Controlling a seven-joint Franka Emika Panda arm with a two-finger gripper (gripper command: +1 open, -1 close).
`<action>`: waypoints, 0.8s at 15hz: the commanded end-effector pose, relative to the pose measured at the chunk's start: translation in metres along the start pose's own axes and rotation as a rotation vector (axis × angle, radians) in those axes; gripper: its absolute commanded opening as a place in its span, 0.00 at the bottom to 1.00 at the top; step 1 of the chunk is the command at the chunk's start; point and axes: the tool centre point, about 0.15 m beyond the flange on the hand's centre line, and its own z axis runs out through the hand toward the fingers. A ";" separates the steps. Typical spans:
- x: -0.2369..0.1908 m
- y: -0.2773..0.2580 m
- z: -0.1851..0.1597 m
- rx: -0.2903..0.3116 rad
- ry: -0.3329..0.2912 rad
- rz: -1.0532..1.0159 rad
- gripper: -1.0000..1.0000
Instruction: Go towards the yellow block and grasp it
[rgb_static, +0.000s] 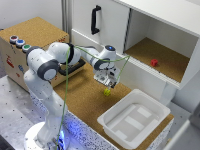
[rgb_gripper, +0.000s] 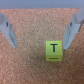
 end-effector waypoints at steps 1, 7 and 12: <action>0.010 0.010 0.026 0.013 -0.106 -0.089 1.00; 0.013 0.035 0.041 0.011 -0.070 -0.078 1.00; 0.013 0.032 0.056 0.039 -0.080 -0.073 1.00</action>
